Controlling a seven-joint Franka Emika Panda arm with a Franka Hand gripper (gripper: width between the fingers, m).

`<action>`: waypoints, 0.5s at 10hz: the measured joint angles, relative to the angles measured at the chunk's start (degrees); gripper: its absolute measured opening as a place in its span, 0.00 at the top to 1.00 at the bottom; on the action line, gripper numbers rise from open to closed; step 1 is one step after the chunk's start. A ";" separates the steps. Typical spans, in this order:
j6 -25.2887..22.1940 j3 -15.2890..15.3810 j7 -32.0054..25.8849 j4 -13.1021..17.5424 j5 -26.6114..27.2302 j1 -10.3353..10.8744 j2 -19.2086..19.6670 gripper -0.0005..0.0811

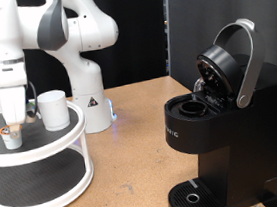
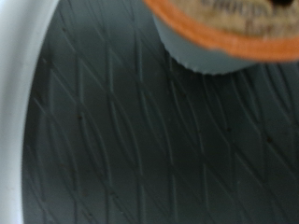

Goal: Make a cup of coffee with the keurig machine

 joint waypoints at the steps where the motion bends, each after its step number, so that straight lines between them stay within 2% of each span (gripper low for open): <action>1: 0.48 -0.08 0.00 -0.37 -0.03 0.00 0.47 0.01; 5: 0.71 -0.25 0.20 -1.04 -0.02 -0.01 0.84 0.01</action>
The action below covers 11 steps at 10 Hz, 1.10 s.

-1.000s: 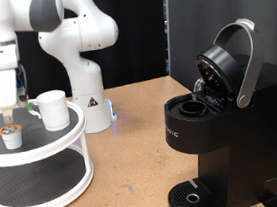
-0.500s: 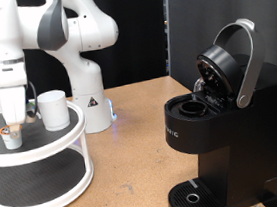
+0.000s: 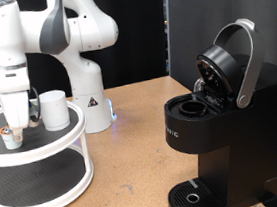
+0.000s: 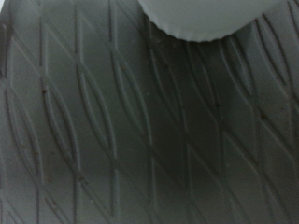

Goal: Make a cup of coffee with the keurig machine

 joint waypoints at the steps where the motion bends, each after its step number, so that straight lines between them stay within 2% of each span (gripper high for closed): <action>1: 0.00 -0.05 0.00 -0.07 0.00 0.00 0.00 0.03; 2: 0.00 -0.13 0.00 -0.14 0.00 0.00 0.00 0.26; 3: 0.01 -0.17 0.00 -0.14 0.00 0.00 -0.03 0.26; 4: 0.00 -0.18 0.00 -0.10 0.00 -0.01 -0.17 0.45; 7: -2.00 -0.18 0.00 0.20 0.59 0.00 -0.82 0.45; 9: -6.64 -0.02 -0.25 1.56 2.73 0.28 -2.81 0.45; 10: -9.39 0.23 -0.48 2.45 3.95 0.47 -4.24 0.52; 11: -12.08 0.61 -0.61 3.35 5.10 0.66 -5.75 0.52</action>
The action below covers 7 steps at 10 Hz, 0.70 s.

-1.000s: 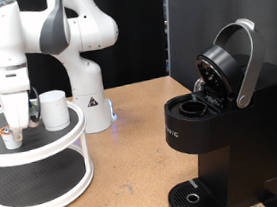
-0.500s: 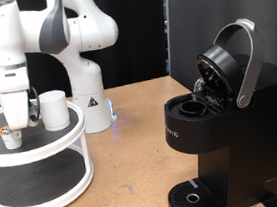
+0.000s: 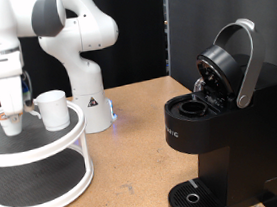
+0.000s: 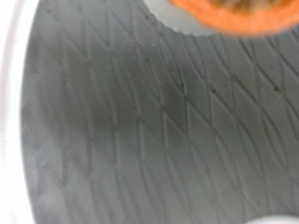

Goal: Make a cup of coffee with the keurig machine

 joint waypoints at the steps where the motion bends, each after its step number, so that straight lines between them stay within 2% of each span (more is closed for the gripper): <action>1: -2.63 0.35 -0.06 0.97 1.03 0.25 -1.47 0.52; 2: -5.08 0.74 -0.06 1.98 1.84 0.49 -2.82 0.77; 3: -7.03 1.12 -0.06 2.82 2.13 0.57 -3.96 0.77; 4: -8.49 1.47 -0.06 3.44 2.15 0.59 -4.84 0.92; 7: -10.10 1.84 -0.06 3.96 2.15 0.58 -5.80 0.92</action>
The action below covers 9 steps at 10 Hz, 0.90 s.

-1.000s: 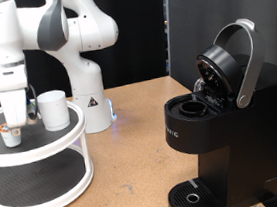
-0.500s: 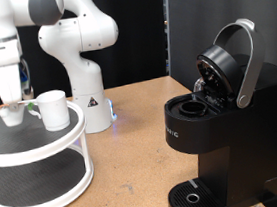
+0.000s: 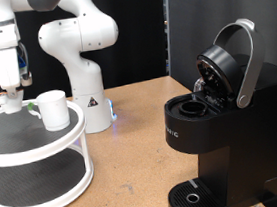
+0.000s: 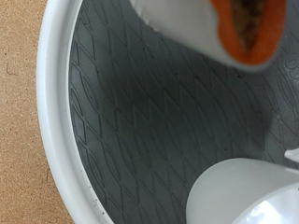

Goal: Make a cup of coffee with the keurig machine

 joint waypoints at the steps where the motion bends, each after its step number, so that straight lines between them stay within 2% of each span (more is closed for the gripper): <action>1: -0.01 0.00 0.64 -0.32 1.65 0.12 0.02 0.92; 2: -0.01 -0.08 1.49 -0.77 6.65 1.04 -0.04 0.92; 6: -0.90 1.53 10.16 -0.11 25.25 7.23 -1.26 0.92; 7: -1.25 1.73 12.18 0.28 27.23 7.74 -1.49 0.92; 9: -2.51 1.25 9.94 0.20 28.42 8.35 -1.39 0.92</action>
